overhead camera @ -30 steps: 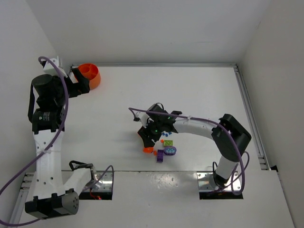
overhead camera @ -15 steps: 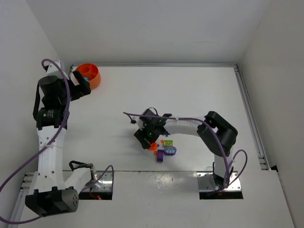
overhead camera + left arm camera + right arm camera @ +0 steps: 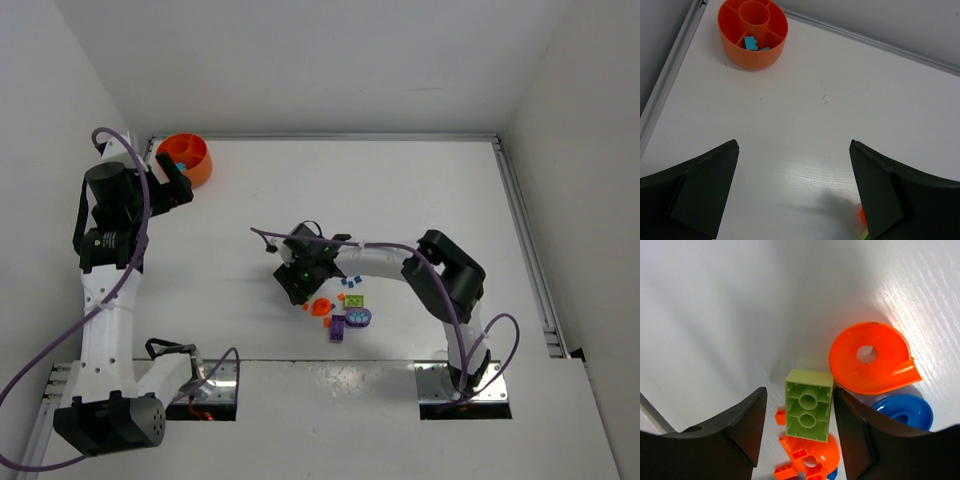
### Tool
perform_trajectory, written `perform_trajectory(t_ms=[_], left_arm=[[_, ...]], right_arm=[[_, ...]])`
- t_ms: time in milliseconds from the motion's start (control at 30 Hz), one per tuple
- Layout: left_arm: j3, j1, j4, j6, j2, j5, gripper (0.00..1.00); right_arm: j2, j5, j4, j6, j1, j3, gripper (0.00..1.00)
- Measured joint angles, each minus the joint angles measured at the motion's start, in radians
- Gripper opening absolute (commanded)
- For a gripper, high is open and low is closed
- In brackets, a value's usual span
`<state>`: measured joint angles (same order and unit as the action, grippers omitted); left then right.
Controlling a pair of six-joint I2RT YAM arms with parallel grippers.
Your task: Sort the legos into containers by color
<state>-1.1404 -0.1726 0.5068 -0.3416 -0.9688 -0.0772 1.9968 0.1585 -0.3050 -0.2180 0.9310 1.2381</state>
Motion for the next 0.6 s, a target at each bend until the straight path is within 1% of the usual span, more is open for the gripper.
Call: perform_trajectory(t_ms=[67, 167, 367, 500, 600], left_arm=[[0.001, 0.0, 0.0, 0.0, 0.0, 0.0, 0.99], [0.016, 0.0, -0.007, 0.002, 0.001, -0.001, 0.99], [0.069, -0.008, -0.011, 0.003, 0.001, -0.044, 0.99], [0.096, -0.012, -0.018, -0.003, 0.001, -0.093, 0.99], [0.108, -0.014, -0.023, -0.005, 0.001, -0.115, 0.99]], right_arm=[[-0.009, -0.001, 0.019, 0.0, 0.0, -0.015, 0.57], [-0.043, -0.004, 0.039, 0.001, -0.006, -0.066, 0.62], [-0.127, -0.031, 0.043, 0.018, -0.014, -0.176, 0.62], [-0.13, -0.037, 0.042, 0.027, -0.017, -0.178, 0.62], [-0.106, -0.043, 0.032, 0.031, -0.017, -0.145, 0.62]])
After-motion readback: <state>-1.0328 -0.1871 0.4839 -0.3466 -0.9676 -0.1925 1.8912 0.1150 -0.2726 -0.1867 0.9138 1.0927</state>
